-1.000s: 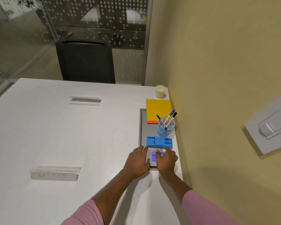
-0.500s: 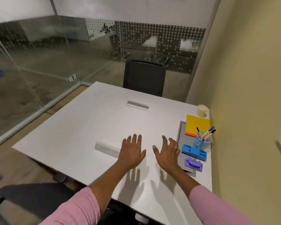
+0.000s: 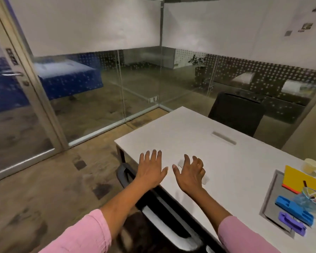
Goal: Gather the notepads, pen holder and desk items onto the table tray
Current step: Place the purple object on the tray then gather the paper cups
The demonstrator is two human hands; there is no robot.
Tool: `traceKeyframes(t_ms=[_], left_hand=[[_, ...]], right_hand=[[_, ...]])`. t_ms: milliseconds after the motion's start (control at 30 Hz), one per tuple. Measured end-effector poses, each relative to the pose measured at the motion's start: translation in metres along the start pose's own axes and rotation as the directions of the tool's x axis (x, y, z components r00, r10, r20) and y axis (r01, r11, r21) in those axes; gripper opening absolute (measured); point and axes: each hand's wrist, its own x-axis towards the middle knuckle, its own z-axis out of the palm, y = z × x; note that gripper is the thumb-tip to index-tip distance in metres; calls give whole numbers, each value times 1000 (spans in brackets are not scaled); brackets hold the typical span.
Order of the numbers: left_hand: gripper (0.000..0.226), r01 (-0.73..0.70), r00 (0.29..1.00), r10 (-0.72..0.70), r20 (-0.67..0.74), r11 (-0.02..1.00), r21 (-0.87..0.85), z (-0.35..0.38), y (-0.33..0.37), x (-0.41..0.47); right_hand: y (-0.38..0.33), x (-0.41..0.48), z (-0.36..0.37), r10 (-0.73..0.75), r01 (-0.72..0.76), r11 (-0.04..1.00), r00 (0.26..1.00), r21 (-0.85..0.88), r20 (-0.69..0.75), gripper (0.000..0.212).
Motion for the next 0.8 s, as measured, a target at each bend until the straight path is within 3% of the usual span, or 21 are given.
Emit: traceKeyframes(t_ms=[433,800], left_hand=[[76,397,913,-393,-112,918,10,-54,-222,-106],[78,488,869,-478,-127,871,57,-50,-358,-91]], right_hand=[[-217,-31,66,-376,380,925,920,-13,108,75],[-358,19,140,-541,547,837,832,-13,120,81]])
